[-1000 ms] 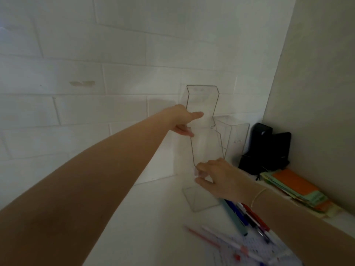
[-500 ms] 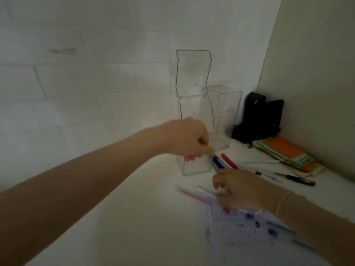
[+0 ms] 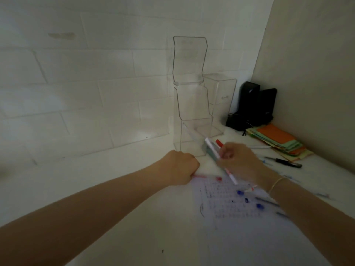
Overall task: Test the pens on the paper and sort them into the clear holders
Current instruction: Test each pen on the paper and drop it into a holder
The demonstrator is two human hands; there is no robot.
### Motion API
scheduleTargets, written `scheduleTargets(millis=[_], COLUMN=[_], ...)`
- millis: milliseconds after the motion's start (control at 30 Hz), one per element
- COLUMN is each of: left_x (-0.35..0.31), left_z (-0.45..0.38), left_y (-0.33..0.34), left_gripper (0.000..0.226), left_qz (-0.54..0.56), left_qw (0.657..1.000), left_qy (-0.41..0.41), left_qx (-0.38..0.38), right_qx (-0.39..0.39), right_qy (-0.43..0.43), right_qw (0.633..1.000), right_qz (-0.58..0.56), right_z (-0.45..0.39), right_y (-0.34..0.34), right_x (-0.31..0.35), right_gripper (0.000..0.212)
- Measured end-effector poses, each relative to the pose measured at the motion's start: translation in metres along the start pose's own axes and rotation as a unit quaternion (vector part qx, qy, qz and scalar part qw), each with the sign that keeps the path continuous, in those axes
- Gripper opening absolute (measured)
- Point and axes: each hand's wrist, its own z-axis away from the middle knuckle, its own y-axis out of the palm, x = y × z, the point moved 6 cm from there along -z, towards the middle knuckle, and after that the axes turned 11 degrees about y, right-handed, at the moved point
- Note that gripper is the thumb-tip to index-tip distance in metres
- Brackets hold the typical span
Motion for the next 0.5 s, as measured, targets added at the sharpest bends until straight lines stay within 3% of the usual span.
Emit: scheduleTargets(millis=[133, 233, 367, 500], left_x=[0.003, -0.006, -0.039, -0.056], left_z=[0.004, 0.006, 0.005, 0.005], left_y=[-0.002, -0.013, -0.024, -0.021], left_gripper=[0.025, 0.036, 0.025, 0.013], left_qz=[0.024, 0.201, 0.546, 0.680], left_qw=[0.999, 0.977, 0.836, 0.726], left_qy=[-0.047, -0.048, -0.039, -0.073], left_qx=[-0.005, -0.052, -0.044, -0.068], right_qx=[0.061, 0.079, 0.069, 0.070], right_qy=[0.069, 0.075, 0.060, 0.045], right_qw=[0.962, 0.943, 0.931, 0.922], right_qz=[-0.259, -0.315, -0.353, -0.379], right_z=[0.006, 0.015, 0.025, 0.032], right_y=[-0.011, -0.011, -0.010, -0.007], right_x=[-0.008, -0.014, -0.015, -0.016], right_gripper=[0.007, 0.006, 0.004, 0.011])
